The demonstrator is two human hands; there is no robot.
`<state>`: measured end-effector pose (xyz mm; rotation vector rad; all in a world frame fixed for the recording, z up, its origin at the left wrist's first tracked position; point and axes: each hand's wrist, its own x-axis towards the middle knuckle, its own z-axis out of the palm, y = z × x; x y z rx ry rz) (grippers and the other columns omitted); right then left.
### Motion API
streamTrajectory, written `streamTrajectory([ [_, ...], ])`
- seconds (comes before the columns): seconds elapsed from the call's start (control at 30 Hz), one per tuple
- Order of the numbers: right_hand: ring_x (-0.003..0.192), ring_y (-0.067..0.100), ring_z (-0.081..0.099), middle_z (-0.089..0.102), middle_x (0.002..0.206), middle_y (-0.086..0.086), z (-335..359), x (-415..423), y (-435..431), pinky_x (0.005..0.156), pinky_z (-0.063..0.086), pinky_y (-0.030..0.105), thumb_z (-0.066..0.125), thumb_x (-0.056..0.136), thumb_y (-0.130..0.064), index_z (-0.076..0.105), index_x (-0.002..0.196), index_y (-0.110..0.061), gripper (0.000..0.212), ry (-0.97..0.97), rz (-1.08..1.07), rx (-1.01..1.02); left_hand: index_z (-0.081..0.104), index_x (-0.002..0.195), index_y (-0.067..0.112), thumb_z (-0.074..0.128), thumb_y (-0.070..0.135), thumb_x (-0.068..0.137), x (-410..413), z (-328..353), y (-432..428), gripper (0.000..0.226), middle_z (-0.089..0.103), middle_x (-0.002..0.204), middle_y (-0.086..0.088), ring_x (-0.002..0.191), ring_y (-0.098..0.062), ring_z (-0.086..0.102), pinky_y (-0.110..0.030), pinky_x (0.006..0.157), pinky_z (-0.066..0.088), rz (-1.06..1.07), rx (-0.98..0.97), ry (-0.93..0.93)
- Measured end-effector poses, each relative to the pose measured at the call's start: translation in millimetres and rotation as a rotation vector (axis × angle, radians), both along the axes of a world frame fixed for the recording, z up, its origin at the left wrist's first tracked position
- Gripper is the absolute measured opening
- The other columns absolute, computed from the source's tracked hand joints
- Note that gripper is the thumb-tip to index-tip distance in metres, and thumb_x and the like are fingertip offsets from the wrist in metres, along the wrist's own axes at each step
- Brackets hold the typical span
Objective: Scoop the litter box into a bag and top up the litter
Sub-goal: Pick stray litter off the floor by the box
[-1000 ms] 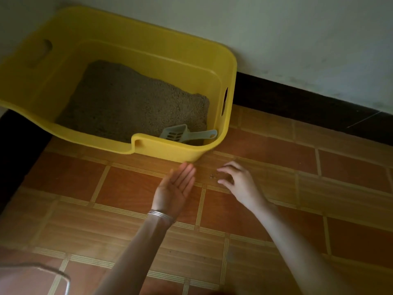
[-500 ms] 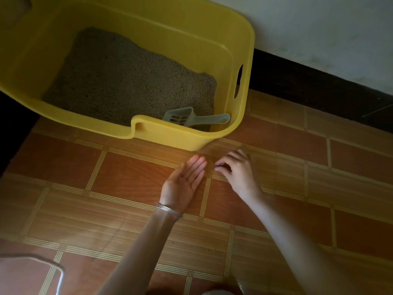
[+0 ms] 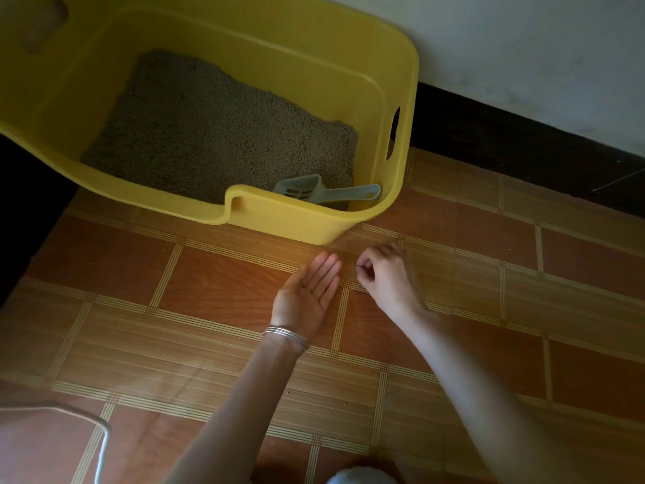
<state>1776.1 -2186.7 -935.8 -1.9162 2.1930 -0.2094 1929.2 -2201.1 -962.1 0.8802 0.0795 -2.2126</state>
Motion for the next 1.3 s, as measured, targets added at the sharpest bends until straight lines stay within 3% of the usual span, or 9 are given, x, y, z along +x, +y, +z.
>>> streamTrajectory([
  [0.2,0.086,0.02,0.06,0.069,0.081,0.004,5.1,7.6,-3.0,0.077,0.049,0.038,0.065,0.078,-0.015,0.067,0.08,-0.009,0.007,-0.106,-0.089,0.012,0.06,0.113,0.002,0.031,0.018,0.099,-5.5,6.8,4.1,0.036,0.068,0.111,-0.013,0.103,-0.02,0.065,-0.031,0.09,0.047,0.028,0.054,-0.028],
  [0.3,0.068,0.006,0.059,0.069,0.074,-0.004,13.7,16.9,0.4,0.068,0.05,0.019,0.07,0.074,-0.014,0.068,0.074,-0.013,0.003,-0.325,-0.134,-0.112,0.059,0.112,0.001,0.03,0.017,0.099,-7.6,9.6,8.2,0.037,0.067,0.111,-0.013,0.103,-0.02,0.064,-0.031,0.091,0.047,0.039,0.072,-0.027],
  [0.4,0.069,-0.004,0.057,0.066,0.073,-0.016,21.8,29.9,4.1,0.063,0.039,0.001,0.072,0.076,-0.016,0.069,0.076,-0.018,0.004,-0.43,-0.049,-0.102,0.061,0.108,0.0,0.031,0.017,0.099,-9.2,11.6,9.9,0.036,0.067,0.106,-0.015,0.104,-0.023,0.061,-0.032,0.097,0.044,0.042,0.092,-0.032],
  [0.6,0.08,0.001,0.065,0.072,0.085,-0.011,21.6,18.8,9.2,0.074,0.048,0.017,0.073,0.077,-0.023,0.071,0.097,-0.021,0.02,-0.474,-0.048,-0.024,0.063,0.101,0.001,0.03,0.017,0.099,-8.8,10.9,9.5,0.037,0.072,0.094,-0.012,0.097,-0.021,0.064,-0.031,0.094,0.045,0.054,0.127,0.0],
  [0.7,0.077,0.005,0.064,0.071,0.083,-0.008,18.6,-3.3,11.8,0.071,0.047,0.017,0.075,0.075,-0.017,0.071,0.095,-0.018,0.021,-0.41,-0.162,-0.073,0.063,0.104,0.0,0.03,0.017,0.099,-8.4,8.4,10.3,0.037,0.07,0.104,-0.015,0.107,-0.024,0.061,-0.034,0.098,0.044,0.058,0.126,0.039],
  [0.83,0.078,0.006,0.06,0.07,0.093,0.0,11.8,-27.8,13.6,0.07,0.042,0.014,0.076,0.073,-0.017,0.07,0.097,-0.014,0.025,-0.26,-0.184,0.014,0.062,0.106,0.0,0.029,0.018,0.099,-7.7,6.0,9.5,0.038,0.068,0.11,-0.015,0.111,-0.024,0.06,-0.035,0.101,0.042,0.066,0.12,0.057],
  [0.93,0.076,0.006,0.054,0.066,0.099,0.003,5.7,-33.0,16.0,0.067,0.034,0.009,0.078,0.07,-0.018,0.069,0.098,-0.012,0.03,-0.25,-0.161,0.078,0.062,0.108,0.0,0.03,0.018,0.099,-7.5,6.2,9.4,0.038,0.066,0.115,-0.015,0.114,-0.024,0.058,-0.035,0.103,0.041,0.064,0.102,0.065],
  [1.1,0.075,0.007,0.052,0.062,0.1,0.005,-1.2,-25.1,17.4,0.07,0.035,0.01,0.081,0.066,-0.02,0.068,0.098,-0.01,0.036,-0.29,-0.151,0.037,0.06,0.111,0.001,0.029,0.019,0.099,-6.9,6.3,10.9,0.038,0.065,0.118,-0.013,0.115,-0.023,0.058,-0.034,0.102,0.041,0.052,0.069,0.064],
  [1.3,0.085,0.015,0.057,0.06,0.103,0.007,-5.5,-16.8,11.2,0.081,0.047,0.027,0.082,0.064,-0.021,0.067,0.1,-0.009,0.041,-0.289,-0.201,0.012,0.059,0.113,0.002,0.029,0.019,0.1,-3.8,3.6,13.4,0.037,0.065,0.117,-0.013,0.113,-0.021,0.06,-0.032,0.098,0.044,0.014,0.007,0.068],
])
